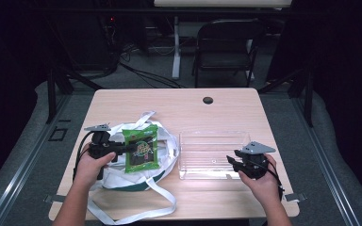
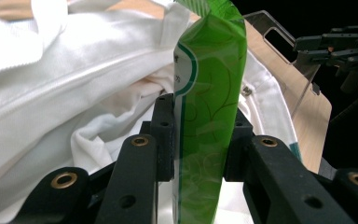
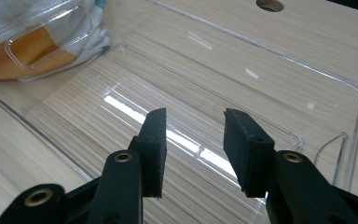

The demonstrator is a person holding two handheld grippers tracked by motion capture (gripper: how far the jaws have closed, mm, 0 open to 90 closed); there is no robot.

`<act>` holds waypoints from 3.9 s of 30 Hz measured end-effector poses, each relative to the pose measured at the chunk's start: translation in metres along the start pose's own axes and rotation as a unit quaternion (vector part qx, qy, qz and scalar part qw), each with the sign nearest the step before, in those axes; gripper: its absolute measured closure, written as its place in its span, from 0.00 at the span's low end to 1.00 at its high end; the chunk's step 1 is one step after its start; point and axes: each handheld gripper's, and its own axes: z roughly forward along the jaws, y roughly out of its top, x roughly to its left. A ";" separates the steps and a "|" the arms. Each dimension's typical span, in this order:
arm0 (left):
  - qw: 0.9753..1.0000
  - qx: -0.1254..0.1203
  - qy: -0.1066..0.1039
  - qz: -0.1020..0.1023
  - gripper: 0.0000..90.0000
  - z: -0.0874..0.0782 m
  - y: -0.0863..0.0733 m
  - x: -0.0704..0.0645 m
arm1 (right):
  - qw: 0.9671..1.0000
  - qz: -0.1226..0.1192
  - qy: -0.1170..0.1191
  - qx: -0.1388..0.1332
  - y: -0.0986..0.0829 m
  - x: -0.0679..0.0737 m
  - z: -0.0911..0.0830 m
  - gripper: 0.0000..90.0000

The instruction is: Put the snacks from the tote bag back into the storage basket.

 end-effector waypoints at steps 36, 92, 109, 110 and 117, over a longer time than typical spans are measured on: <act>0.996 -0.024 -0.038 0.075 0.80 0.026 0.055 -0.038 | 0.995 -0.073 0.050 0.055 0.040 -0.001 -0.007 0.79; 0.989 -0.039 -0.095 0.109 0.80 0.037 0.054 -0.070 | 0.948 -0.245 0.138 0.153 0.152 0.024 -0.021 0.76; 0.988 -0.032 -0.103 0.115 0.80 0.044 0.053 -0.077 | 0.937 -0.273 0.147 0.161 0.188 0.030 -0.024 0.73; 0.987 -0.032 -0.104 0.116 0.80 0.045 0.052 -0.077 | 0.935 -0.279 0.147 0.165 0.192 0.031 -0.024 0.71; 0.987 -0.029 -0.106 0.121 0.80 0.048 0.052 -0.079 | 0.927 -0.297 0.152 0.169 0.206 0.037 -0.025 0.64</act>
